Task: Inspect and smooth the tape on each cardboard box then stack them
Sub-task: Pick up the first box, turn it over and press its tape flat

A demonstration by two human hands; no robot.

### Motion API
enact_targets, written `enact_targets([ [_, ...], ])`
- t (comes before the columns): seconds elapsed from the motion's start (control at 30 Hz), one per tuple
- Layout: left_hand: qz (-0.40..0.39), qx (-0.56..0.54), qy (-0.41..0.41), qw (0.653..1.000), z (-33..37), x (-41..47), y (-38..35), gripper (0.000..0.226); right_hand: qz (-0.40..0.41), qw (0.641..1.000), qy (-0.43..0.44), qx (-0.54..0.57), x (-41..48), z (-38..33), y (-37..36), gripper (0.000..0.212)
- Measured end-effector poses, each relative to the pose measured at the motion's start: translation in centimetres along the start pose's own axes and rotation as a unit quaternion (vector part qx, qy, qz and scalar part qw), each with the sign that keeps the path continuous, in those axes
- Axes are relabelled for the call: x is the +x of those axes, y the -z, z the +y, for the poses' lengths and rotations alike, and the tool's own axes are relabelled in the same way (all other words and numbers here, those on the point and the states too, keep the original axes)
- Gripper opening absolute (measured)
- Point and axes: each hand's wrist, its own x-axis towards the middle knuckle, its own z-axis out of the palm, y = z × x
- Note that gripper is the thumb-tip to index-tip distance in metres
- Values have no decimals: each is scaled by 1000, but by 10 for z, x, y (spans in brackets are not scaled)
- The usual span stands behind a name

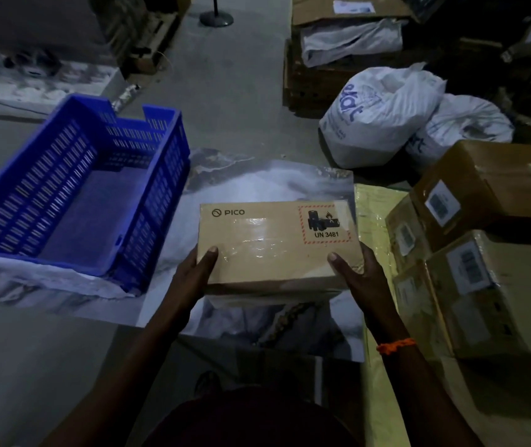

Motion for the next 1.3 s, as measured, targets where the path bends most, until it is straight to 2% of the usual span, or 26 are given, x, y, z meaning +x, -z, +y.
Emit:
enact_targets([
  [0.1, 17, -3, 1, 1000, 8, 7, 3, 22, -10, 1000, -17, 8, 7, -4, 1, 48],
  [0.23, 33, 5, -10, 999, 26, 26, 3, 50, -56, 997, -34, 34, 34, -24, 5, 33],
  [0.33, 32, -4, 12, 999, 42, 41, -3, 49, -81, 996, -29, 7, 55, -35, 2, 28],
  [0.4, 35, -12, 15, 999, 48, 45, -4, 48, -74, 997, -19, 0, 65, -38, -2, 28],
  [0.53, 84, -16, -39, 996, 51, 51, 0, 62, -32, 999, -1, 27, 67, -46, -3, 37],
  [0.57, 96, -20, -51, 994, 51, 52, 2, 58, -21, 999, 6, 36, 64, -47, -4, 37],
  [0.63, 104, -45, -50, 992, 48, 50, 4, 35, -5, 999, 1, 54, 57, -45, -4, 36],
  [0.7, 98, -73, -24, 992, 39, 48, 8, 21, 3, 997, -20, 78, 47, -34, -5, 30],
  [0.77, 92, -71, -4, 993, 27, 41, 11, 40, 6, 995, -37, 88, 34, -20, -7, 28],
  [0.83, 91, -55, -3, 994, 14, 32, 11, 43, 6, 995, -50, 90, 20, -2, -9, 39],
  [0.9, 85, -44, -8, 995, -2, 22, 10, 31, 20, 994, -65, 89, 5, 13, -12, 49],
  [0.97, 90, -30, -7, 995, -15, 10, 10, 25, 38, 993, -71, 85, -7, 26, -14, 39],
  [1.03, 96, -11, 2, 995, -32, 1, 14, 41, 48, 994, -73, 71, -19, 38, -14, 24],
  [1.1, 93, -8, 12, 996, -48, -7, 18, 47, 48, 994, -78, 63, -29, 47, -13, 16],
  [1.2, 111, -38, 44, 992, -65, -23, 19, 49, 54, 994, -86, 43, -45, 53, -7, 14],
  [1.3, 132, -24, 67, 989, -78, -35, 22, 50, 54, 993, -99, 27, -55, 58, 0, 27],
])
